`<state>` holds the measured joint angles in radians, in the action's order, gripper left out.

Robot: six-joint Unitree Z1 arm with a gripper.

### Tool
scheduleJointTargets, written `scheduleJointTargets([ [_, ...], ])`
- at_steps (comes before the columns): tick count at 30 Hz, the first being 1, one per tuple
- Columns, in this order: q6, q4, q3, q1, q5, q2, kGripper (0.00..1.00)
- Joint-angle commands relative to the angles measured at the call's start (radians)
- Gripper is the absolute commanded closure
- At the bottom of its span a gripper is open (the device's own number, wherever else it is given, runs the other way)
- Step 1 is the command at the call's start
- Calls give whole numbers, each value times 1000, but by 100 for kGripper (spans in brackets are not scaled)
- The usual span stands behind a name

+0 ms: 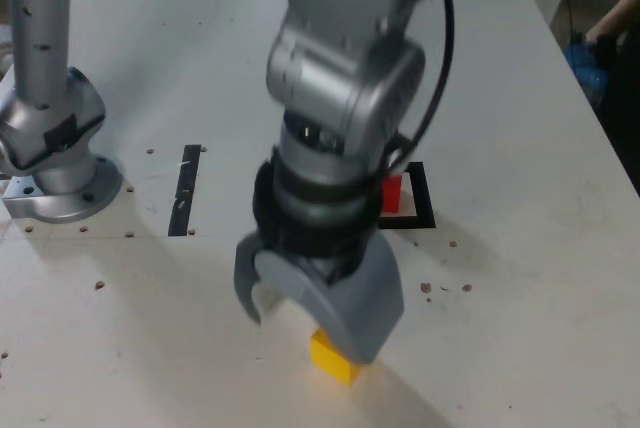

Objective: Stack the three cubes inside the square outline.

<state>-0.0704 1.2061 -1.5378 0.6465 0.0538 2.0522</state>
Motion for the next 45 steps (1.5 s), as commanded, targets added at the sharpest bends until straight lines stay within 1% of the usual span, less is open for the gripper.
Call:
scheduleJointTargets([
  [1, -22, -10, -11, 38, 2, 31, 13],
  [3, -40, -19, -15, 69, 1, 57, 14],
  [6, -57, -25, -18, 99, -12, 78, 15],
  [10, -60, -22, -14, 100, -33, 72, 15],
  [14, -62, -32, -22, 100, -45, 87, 15],
  [23, -71, -37, -27, 100, -118, 93, 15],
  [28, -81, -27, -30, 100, -139, 92, 17],
  [30, -84, -22, -33, 100, -144, 90, 21],
  [32, -87, -17, -37, 100, -148, 89, 27],
  [37, -91, -17, -50, 100, -150, 85, 48],
  [40, -91, -25, -54, 100, -149, 85, 56],
  [45, -91, -35, -54, 100, -147, 92, 61],
])
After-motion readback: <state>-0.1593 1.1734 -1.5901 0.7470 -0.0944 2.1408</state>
